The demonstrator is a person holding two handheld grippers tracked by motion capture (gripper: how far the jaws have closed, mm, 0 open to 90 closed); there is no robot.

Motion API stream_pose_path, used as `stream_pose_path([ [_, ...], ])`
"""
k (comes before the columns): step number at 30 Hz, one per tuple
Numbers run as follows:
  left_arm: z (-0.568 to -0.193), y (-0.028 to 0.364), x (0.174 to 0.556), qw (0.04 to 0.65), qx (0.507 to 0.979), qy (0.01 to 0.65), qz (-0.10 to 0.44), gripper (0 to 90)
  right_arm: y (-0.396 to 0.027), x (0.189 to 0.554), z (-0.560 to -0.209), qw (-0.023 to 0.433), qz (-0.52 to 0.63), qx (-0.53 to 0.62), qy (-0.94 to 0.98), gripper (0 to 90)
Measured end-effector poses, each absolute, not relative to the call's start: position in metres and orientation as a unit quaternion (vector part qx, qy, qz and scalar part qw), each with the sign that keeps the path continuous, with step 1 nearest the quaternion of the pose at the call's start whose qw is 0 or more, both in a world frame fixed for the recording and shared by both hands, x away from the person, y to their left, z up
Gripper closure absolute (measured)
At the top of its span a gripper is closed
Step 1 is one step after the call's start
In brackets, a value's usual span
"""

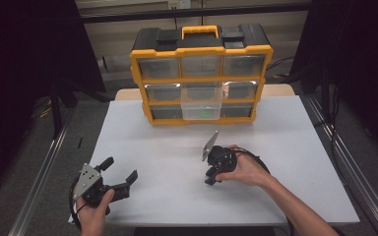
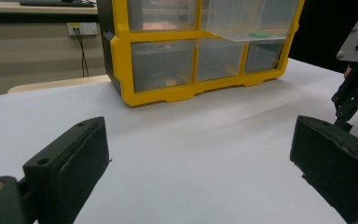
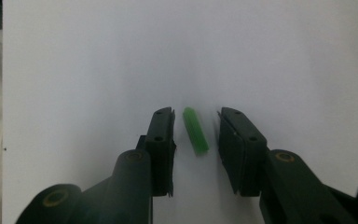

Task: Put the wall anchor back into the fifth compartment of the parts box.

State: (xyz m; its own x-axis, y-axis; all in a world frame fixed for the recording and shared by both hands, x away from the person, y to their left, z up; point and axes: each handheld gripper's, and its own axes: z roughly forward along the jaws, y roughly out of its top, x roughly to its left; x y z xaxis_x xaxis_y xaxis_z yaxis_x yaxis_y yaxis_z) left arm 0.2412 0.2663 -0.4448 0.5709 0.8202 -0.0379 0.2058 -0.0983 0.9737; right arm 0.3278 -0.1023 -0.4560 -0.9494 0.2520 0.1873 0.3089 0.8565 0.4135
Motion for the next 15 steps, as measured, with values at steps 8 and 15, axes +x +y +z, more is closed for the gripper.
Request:
stream_pose_path([
  [8, -0.4448, 0.2655, 0.241, 0.56, 0.689, 0.37, 0.273, 4.5, -0.1004, 0.3258, -0.4563, 0.035, -0.216, -0.142, -0.965, 79.6],
  [15, -0.4444, 0.2646, 0.2424, 0.559, 0.69, 0.37, 0.273, 4.5, -0.0997, 0.3246, -0.4561, 0.034, -0.215, -0.152, -0.964, 85.2],
])
